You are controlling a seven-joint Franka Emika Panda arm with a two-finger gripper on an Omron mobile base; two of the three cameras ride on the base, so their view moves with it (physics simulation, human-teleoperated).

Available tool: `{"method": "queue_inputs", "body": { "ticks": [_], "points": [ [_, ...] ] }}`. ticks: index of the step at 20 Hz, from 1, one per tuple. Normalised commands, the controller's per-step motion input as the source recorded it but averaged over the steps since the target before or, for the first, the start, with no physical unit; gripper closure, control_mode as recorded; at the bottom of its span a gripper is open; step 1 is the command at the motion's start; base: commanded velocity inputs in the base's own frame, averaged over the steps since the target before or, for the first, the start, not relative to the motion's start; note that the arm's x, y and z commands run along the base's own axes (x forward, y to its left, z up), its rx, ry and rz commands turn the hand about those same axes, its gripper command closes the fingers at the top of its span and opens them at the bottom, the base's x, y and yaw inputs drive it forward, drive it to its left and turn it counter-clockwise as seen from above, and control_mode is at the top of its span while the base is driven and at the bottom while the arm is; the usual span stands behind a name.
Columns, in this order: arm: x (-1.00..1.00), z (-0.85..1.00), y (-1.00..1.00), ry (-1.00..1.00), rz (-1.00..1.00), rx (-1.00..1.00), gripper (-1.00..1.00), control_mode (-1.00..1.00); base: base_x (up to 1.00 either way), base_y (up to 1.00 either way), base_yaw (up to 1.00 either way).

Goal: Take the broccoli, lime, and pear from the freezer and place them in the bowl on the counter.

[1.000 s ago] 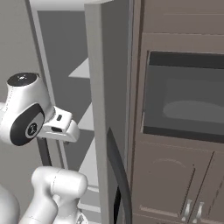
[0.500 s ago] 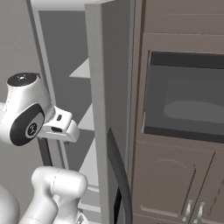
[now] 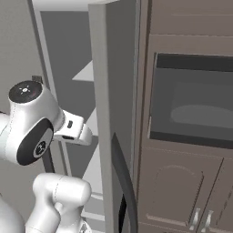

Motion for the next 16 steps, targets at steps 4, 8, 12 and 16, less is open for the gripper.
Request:
{"method": "queue_inputs", "body": {
  "ticks": [4,8,12,16],
  "points": [
    [0.24,0.29,-0.15,-0.14,0.00,0.00,-1.00,-1.00,0.00,0.00,0.00],
    [0.37,0.29,-0.07,-0.06,0.00,0.00,-1.00,-1.00,0.00,0.00,0.00],
    [0.28,0.29,-0.01,0.00,0.00,-0.02,-1.00,-1.00,0.00,0.00,0.00],
    [0.05,0.14,0.00,-0.01,0.00,-0.10,-1.00,-1.00,0.00,0.00,0.00]
  ]
}}
